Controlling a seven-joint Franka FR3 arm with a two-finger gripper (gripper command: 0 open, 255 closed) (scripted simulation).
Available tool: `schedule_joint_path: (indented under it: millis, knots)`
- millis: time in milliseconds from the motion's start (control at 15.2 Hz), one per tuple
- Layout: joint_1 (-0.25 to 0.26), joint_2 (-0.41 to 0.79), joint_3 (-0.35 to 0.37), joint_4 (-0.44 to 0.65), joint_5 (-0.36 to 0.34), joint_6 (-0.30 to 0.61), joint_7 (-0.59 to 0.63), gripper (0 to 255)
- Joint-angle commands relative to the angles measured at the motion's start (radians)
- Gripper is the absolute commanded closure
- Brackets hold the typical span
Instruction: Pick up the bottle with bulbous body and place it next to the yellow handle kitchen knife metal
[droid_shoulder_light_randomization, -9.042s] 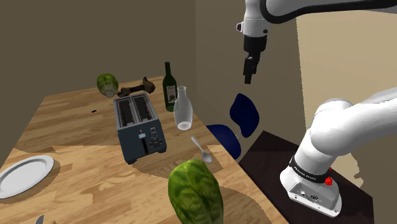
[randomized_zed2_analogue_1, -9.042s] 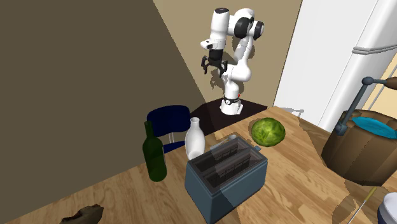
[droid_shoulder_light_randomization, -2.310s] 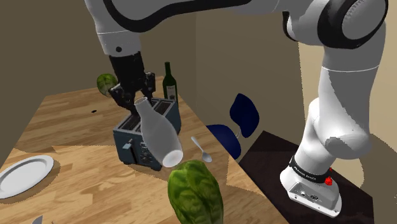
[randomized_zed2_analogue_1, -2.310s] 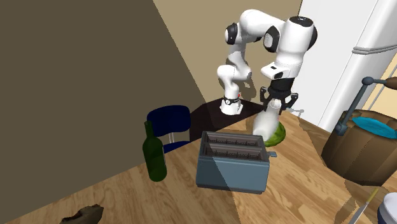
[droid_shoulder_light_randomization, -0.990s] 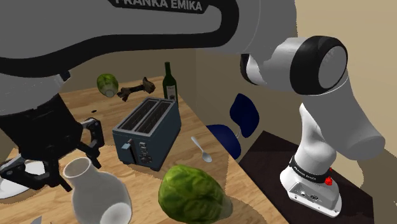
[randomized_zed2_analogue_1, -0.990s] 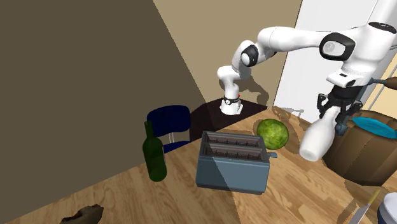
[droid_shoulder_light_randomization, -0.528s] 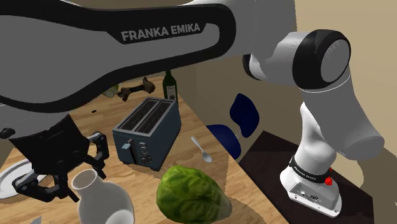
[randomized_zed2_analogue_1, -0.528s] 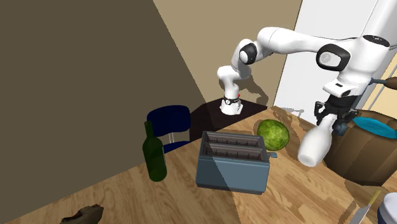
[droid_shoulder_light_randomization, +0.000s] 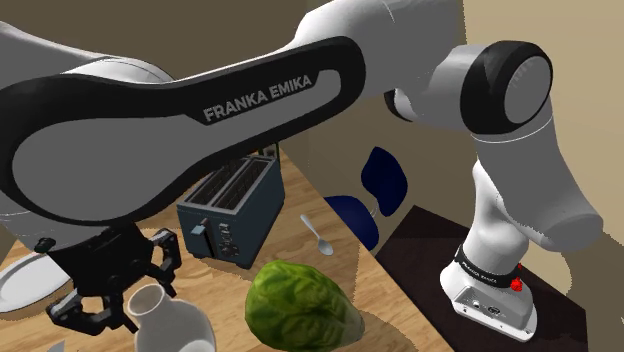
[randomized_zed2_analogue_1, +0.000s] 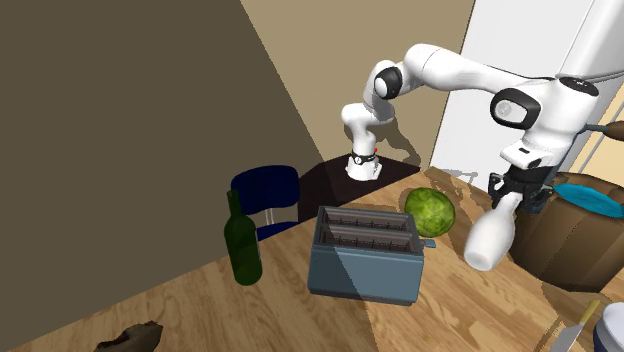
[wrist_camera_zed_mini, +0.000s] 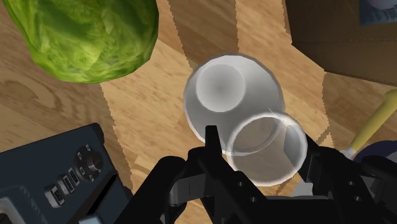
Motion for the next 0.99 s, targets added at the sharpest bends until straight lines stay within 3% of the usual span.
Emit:
schedule_joint_path:
  millis: [0, 528, 594, 924]
  knots:
    - [-0.006, -0.001, -0.001, -0.04, -0.001, 0.04, 0.001, 255]
    - [-0.006, -0.001, -0.001, -0.04, -0.001, 0.04, 0.001, 255]
    - [-0.006, -0.001, -0.001, -0.041, -0.001, 0.04, 0.001, 0]
    - [-0.005, -0.001, -0.001, -0.04, -0.001, 0.04, 0.001, 0]
